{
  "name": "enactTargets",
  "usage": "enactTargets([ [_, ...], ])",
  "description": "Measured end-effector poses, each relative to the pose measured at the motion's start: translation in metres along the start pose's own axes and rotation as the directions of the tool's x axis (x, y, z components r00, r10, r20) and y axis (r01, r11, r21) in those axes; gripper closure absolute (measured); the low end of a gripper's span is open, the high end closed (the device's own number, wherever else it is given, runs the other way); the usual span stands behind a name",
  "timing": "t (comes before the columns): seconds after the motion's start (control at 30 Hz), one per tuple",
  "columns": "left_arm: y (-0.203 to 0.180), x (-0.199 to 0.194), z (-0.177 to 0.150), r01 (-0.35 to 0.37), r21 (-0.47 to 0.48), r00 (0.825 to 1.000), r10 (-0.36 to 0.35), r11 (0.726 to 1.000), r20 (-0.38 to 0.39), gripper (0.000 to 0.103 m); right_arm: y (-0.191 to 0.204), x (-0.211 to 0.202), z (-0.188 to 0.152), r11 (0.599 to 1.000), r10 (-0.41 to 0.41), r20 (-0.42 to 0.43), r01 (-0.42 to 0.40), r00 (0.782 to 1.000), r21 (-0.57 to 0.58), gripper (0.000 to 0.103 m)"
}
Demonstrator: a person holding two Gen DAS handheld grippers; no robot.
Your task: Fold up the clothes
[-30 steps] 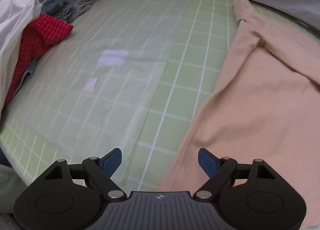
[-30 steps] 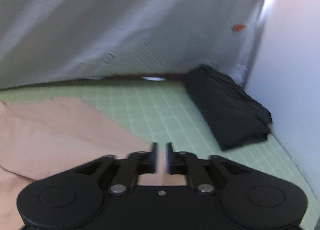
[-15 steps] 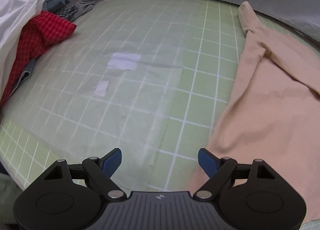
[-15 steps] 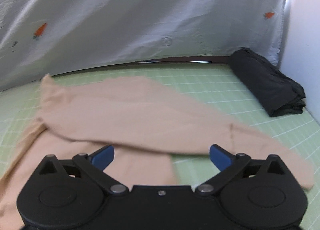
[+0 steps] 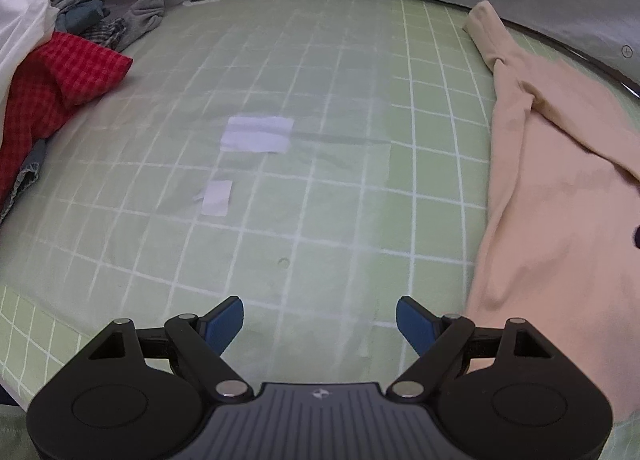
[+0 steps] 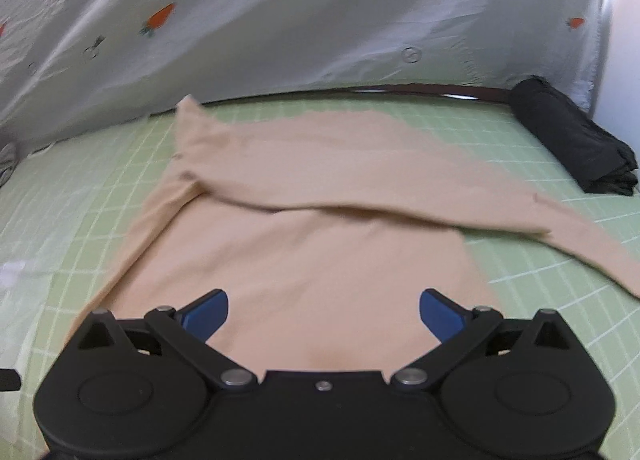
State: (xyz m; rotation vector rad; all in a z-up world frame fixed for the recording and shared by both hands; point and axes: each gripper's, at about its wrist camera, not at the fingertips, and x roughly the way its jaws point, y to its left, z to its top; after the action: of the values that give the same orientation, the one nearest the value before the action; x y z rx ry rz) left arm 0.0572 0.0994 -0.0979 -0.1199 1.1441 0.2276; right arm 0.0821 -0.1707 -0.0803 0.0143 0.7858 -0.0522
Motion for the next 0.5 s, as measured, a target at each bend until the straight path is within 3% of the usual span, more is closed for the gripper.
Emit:
enactTargets([
  [0.27, 0.011, 0.008, -0.002, -0.03, 0.019, 1.0, 0.03, 0.999, -0.006, 0.019, 0.042, 0.011, -0.005, 0.999, 0.05, -0.063, -0.05, 0.997, 0.004, 0.0],
  [0.5, 0.021, 0.014, -0.005, -0.03, -0.001, 0.999, 0.03, 1.0, -0.023, 0.019, 0.084, 0.01, -0.011, 0.993, 0.105, -0.057, -0.108, 0.993, -0.046, 0.0],
])
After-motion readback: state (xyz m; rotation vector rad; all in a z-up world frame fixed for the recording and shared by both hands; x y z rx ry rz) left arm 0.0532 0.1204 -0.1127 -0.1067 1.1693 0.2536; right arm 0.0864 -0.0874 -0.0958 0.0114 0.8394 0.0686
